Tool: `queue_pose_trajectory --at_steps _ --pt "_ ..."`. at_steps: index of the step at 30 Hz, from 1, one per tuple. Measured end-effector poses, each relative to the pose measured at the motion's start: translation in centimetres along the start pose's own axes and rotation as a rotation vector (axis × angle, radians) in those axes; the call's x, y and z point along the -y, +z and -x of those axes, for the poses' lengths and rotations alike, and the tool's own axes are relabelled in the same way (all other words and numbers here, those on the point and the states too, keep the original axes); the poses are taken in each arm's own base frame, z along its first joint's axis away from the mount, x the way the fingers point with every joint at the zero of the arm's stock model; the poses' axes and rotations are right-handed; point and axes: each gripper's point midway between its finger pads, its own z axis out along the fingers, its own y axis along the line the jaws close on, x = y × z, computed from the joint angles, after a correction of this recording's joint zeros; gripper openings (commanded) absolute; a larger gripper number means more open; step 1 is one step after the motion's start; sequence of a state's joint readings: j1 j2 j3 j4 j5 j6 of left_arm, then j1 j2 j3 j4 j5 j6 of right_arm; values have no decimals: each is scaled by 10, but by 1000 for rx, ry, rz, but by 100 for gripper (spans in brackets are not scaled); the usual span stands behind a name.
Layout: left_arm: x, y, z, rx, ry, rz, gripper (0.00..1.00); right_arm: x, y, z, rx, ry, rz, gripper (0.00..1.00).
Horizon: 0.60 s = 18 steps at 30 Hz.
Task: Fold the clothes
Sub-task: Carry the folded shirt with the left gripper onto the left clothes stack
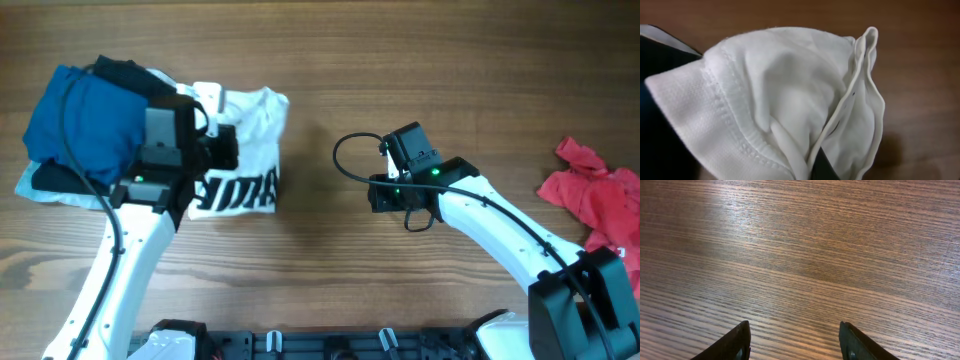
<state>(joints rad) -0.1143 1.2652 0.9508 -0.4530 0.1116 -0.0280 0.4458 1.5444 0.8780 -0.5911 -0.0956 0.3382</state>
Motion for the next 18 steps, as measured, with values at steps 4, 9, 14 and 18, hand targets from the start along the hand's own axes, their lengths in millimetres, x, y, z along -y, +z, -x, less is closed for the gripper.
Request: queue_pose_trajectory --at_steps 4,9,14,18 --pt "-36 -17 45 136 -40 114 4 0 0 0 -1 0 0 57" --pt "-98 -45 86 300 -119 268 4 1 0 -1 -6 1 -2 58" --pt "-162 -71 93 379 -202 409 4 1 0 -3 -11 1 -4 58" --pt "-211 -81 90 414 -263 495 7 2 0 -6 -23 2 -8 58"
